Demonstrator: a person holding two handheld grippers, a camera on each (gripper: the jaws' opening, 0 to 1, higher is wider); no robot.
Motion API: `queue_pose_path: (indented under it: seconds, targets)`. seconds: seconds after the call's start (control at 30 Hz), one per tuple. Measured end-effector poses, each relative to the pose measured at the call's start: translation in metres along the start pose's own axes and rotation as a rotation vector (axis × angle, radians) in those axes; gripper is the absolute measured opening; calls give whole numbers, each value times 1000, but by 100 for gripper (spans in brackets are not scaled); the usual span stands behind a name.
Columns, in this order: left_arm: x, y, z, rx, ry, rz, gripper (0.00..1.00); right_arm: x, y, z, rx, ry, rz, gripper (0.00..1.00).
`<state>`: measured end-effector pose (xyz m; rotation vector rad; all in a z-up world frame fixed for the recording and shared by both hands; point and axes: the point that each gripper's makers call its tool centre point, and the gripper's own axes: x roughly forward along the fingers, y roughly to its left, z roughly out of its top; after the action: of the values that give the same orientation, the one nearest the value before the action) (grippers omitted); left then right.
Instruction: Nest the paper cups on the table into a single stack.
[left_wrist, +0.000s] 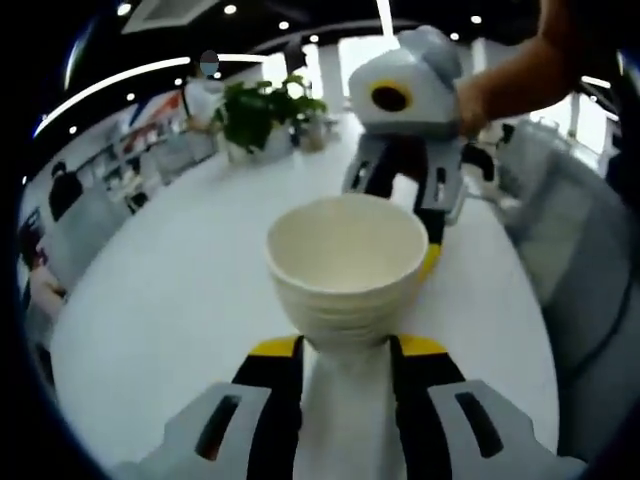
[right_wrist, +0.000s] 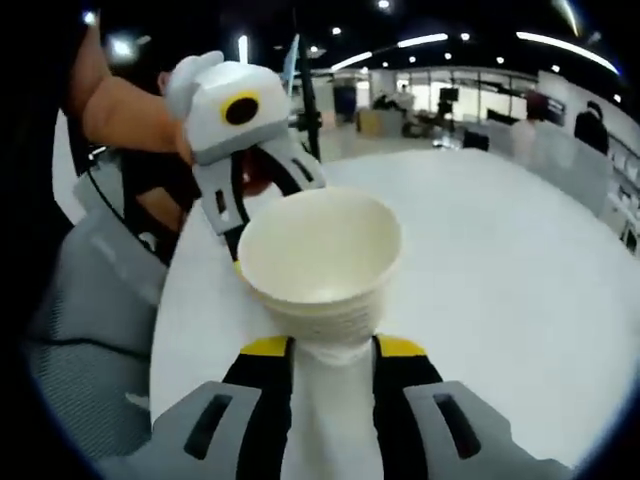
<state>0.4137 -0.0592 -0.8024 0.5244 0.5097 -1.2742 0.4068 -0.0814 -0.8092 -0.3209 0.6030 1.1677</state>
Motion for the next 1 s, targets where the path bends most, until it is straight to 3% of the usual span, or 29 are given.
queue_pose_path:
  seconds: [0.33,0.57,1.0]
  targets:
    - [13,72,-5,-100,10,32,33,28,-65,21,-6,32,24,27]
    - [20,111,1,-94,19,43,33,33,-103,34,-3,54,19,26]
    - [32,125,-8,-131,21,36,33,48,-118,27,-19,106,29,27]
